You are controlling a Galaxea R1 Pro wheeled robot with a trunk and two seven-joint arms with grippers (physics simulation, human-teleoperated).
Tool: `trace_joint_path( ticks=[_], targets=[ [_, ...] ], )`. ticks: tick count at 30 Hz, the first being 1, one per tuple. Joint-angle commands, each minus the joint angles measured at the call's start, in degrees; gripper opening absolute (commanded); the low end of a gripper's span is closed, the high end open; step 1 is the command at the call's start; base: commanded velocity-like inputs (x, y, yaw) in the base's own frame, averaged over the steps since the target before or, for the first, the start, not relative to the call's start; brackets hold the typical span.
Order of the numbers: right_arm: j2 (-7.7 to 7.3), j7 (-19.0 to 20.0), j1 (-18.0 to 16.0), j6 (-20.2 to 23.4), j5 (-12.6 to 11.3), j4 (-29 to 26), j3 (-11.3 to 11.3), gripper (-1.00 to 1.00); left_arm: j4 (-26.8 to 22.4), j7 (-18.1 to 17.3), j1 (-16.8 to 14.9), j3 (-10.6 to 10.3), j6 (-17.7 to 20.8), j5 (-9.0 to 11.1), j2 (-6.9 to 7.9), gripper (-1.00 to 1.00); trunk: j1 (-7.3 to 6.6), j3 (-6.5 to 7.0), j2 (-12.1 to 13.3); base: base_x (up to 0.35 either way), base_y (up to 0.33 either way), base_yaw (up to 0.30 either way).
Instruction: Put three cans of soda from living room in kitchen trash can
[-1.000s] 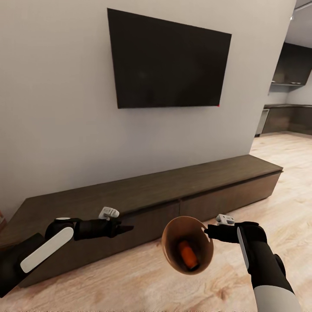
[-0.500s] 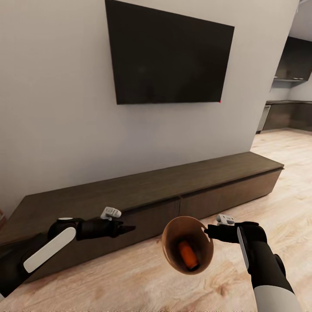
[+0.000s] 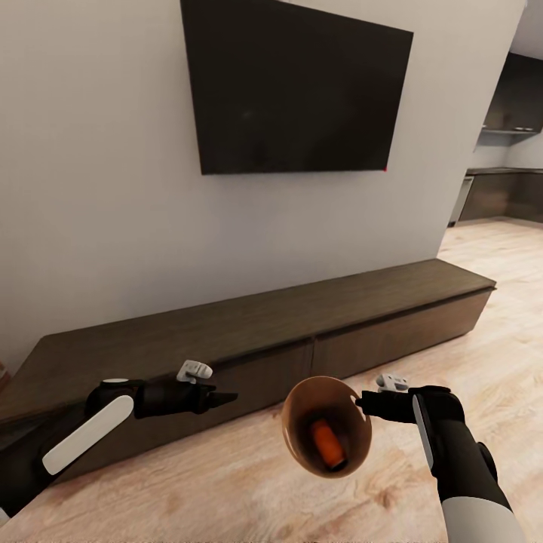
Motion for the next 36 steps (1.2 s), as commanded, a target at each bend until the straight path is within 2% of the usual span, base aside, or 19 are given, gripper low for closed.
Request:
trace_joint_path(
  ticks=[1,16,24,36],
  targets=[
    [0.01,0.03,-0.01,0.44,-1.75,-0.02,0.0,-1.0,0.0,0.0,0.0,0.0,0.0,0.01,0.0,1.0,-0.01,-0.09,-0.01,0.0,0.0,0.0],
    [0.01,0.03,-0.04,0.44,-1.66,-0.02,-0.06,-1.0,0.0,0.0,0.0,0.0,0.0,0.01,0.0,1.0,-0.01,-1.49,-0.01,0.0,0.0,0.0],
    [0.01,0.09,-0.02,0.44,-1.58,-0.02,-1.61,-1.0,0.06,0.0,0.0,0.0,0.0,0.01,-0.05,1.0,-0.01,-2.23,-0.01,0.0,0.0,0.0],
    [0.0,0.12,-0.02,0.44,-1.57,-0.04,-1.67,-1.0,0.35,0.0,0.0,0.0,0.0,0.01,-0.09,1.0,-0.01,-3.35,-0.01,0.0,0.0,0.0]
  ],
)
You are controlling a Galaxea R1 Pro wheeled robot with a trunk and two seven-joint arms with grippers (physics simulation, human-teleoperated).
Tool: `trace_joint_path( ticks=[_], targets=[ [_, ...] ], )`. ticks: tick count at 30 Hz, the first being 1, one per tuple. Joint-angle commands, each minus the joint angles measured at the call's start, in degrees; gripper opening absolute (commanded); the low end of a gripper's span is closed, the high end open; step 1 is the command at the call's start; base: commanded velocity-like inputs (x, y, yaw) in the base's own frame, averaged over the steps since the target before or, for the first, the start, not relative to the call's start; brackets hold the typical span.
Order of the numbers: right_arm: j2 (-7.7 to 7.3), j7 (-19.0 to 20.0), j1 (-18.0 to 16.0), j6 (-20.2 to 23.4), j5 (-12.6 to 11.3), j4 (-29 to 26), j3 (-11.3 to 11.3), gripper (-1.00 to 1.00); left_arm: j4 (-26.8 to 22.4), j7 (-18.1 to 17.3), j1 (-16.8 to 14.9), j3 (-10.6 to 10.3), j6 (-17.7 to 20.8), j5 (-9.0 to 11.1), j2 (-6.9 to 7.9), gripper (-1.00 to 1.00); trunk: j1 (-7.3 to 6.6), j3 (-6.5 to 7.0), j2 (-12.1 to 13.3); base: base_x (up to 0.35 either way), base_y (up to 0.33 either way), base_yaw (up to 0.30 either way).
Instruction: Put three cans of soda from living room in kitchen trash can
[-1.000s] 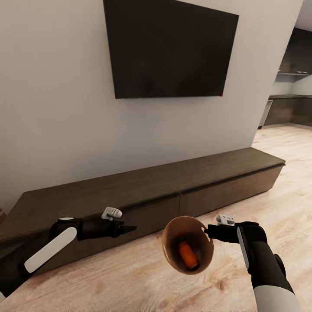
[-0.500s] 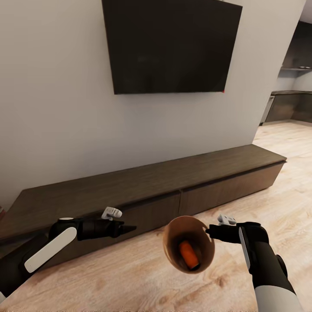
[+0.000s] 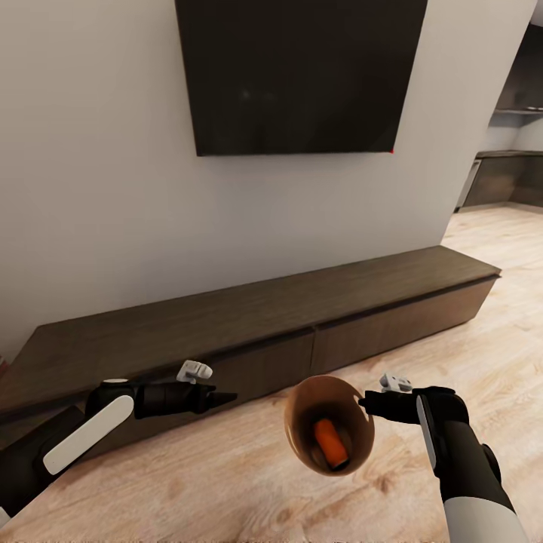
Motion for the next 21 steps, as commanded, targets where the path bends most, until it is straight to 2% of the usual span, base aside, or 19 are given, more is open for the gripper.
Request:
trace_joint_path(
  ticks=[1,21],
  targets=[
    [0.01,0.04,-0.05,0.45,-1.73,-0.02,0.0,-1.0,0.0,0.0,0.0,0.0,0.0,0.01,0.0,1.0,-0.01,-0.09,-0.01,0.0,0.0,0.0],
    [0.0,-0.05,-0.03,0.45,-1.64,-0.02,-0.05,-1.0,0.09,0.0,0.0,0.0,0.0,0.01,-0.07,1.0,-0.01,-1.96,-0.01,0.0,0.0,0.0]
  ],
)
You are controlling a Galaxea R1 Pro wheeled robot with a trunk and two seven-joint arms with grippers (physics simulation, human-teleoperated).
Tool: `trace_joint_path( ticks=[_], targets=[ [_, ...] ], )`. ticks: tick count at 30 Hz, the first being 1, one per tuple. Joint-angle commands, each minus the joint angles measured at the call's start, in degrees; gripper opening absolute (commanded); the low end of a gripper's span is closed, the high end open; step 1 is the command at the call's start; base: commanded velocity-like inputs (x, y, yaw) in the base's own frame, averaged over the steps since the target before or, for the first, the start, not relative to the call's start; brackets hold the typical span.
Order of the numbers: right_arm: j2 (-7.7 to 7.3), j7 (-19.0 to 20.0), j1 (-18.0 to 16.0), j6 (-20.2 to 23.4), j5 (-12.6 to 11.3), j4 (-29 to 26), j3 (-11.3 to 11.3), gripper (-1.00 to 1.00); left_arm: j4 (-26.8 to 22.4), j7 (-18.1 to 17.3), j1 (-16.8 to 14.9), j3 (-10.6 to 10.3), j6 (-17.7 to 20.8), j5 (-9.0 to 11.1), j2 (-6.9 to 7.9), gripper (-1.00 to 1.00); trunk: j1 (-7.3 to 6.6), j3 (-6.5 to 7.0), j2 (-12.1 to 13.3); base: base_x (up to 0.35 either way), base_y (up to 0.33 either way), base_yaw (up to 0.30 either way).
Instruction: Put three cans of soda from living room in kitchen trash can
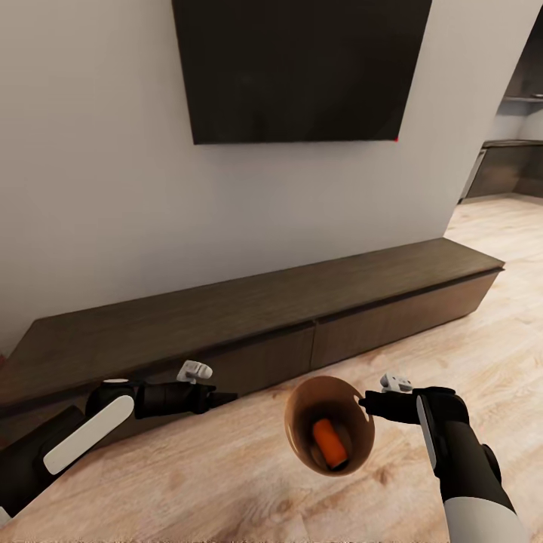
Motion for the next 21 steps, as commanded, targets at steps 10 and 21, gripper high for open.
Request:
trace_joint_path(
  ticks=[10,21],
  targets=[
    [0.0,0.04,-0.01,0.47,-1.7,0.01,-0.03,-1.0,0.76,0.0,0.0,0.0,0.0,0.01,-0.02,1.0,-0.01,-0.93,-0.01,0.0,0.0,0.0],
    [-0.04,0.04,-0.04,0.47,-1.71,0.0,-0.03,-1.0,0.8,0.0,0.0,0.0,0.0,0.01,-0.02,1.0,-0.01,-1.96,-0.01,0.0,0.0,0.0]
  ],
)
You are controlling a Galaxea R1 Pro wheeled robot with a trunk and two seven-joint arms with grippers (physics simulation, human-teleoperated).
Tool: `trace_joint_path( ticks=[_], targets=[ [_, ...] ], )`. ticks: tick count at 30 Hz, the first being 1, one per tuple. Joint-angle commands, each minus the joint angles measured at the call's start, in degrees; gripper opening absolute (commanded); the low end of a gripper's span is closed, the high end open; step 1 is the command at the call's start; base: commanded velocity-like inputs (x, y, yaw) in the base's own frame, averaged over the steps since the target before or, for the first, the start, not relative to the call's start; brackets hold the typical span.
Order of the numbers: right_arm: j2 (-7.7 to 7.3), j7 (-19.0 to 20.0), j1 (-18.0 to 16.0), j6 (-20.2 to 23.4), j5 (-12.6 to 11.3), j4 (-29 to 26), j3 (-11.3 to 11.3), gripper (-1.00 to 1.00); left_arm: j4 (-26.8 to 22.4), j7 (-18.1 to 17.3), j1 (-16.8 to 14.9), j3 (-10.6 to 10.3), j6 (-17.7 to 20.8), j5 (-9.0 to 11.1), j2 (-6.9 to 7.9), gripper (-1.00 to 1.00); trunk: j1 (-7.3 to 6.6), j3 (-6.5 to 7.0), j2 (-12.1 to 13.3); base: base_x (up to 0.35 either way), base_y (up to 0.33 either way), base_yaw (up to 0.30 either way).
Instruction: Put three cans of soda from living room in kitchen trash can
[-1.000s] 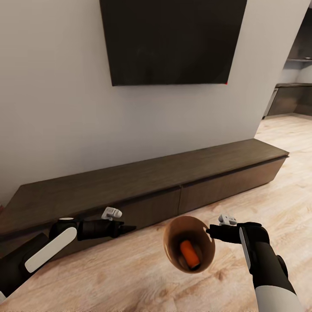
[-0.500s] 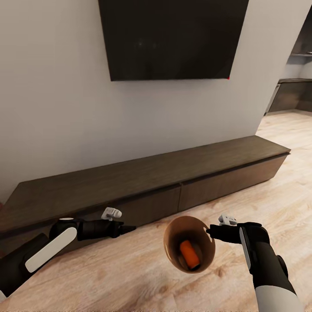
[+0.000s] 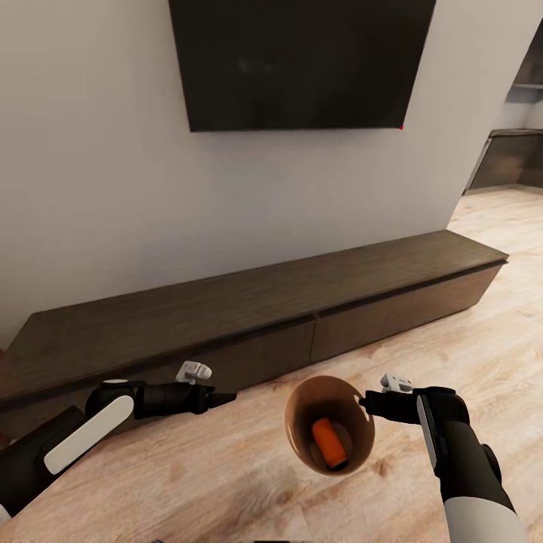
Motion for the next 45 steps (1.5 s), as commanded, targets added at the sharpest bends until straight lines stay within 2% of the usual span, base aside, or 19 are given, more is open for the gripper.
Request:
trace_joint_path(
  ticks=[1,45],
  targets=[
    [0.01,0.03,-0.02,0.45,-1.64,-0.01,0.0,-1.0,0.0,0.0,0.0,0.0,0.0,0.01,0.0,1.0,-0.01,-0.09,-0.01,0.0,0.0,0.0],
    [-0.03,-0.06,0.0,0.45,-1.81,0.47,-0.46,-1.0,0.83,-0.09,0.0,0.02,0.03,0.11,0.0,1.0,-0.01,-4.2,-0.01,0.0,0.0,0.0]
  ],
)
